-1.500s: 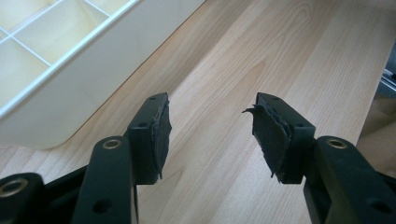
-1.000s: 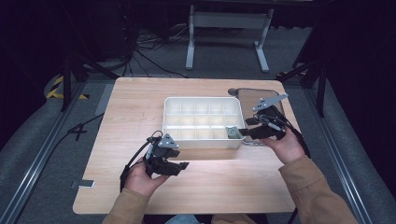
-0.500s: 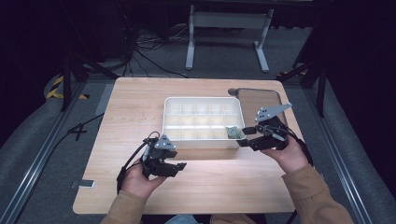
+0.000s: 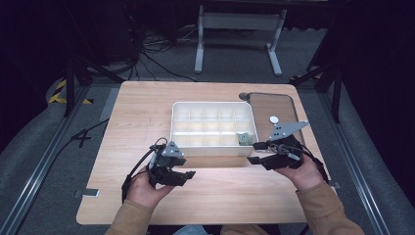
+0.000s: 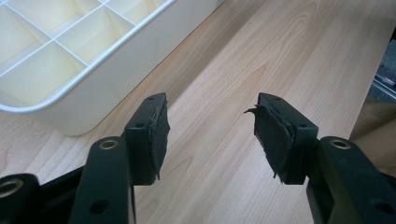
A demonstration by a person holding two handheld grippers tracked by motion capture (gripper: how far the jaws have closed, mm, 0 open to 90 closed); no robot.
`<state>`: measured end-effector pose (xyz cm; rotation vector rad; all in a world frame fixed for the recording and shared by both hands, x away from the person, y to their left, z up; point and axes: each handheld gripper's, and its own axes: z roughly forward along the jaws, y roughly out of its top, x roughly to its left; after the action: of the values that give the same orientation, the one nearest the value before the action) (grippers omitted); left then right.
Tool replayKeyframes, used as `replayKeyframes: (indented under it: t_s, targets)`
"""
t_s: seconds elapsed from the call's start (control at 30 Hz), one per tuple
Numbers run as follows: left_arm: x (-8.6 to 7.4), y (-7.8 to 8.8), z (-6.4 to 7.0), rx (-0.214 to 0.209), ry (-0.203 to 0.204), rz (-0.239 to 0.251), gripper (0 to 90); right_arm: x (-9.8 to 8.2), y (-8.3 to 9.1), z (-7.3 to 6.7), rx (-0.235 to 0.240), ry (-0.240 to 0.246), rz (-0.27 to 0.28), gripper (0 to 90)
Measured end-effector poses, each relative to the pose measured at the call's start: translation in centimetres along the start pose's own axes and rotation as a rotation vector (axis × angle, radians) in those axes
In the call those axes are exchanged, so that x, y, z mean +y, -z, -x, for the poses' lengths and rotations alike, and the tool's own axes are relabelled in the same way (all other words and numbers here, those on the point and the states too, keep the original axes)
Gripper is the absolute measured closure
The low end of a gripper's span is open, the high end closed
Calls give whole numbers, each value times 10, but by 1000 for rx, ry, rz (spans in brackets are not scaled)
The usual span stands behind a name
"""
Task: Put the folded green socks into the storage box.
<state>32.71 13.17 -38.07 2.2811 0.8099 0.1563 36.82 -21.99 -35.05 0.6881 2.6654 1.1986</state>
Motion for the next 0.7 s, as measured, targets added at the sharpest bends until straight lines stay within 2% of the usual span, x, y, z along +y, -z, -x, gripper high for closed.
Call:
replayKeyframes:
  t_s: [0.17, 0.27, 0.33, 0.43, 0.7]
  targets:
    - [0, -1, 0, -4, 0, -5, 454, -4, -2, 0, 12, -15, -20, 451]
    - [1, 0, 1, -8, -1, -4, 454, -10, -3, -8, 33, -21, -29, 438]
    - [1, 0, 1, -10, -5, 0, 454, -15, -6, -13, 47, -8, -35, 433]
    - [1, 0, 1, -10, -4, -4, 454, -24, -12, -17, 47, 13, -50, 439]
    - [2, -3, 2, -16, -23, -21, 451, -44, -29, -16, 30, -26, -82, 443]
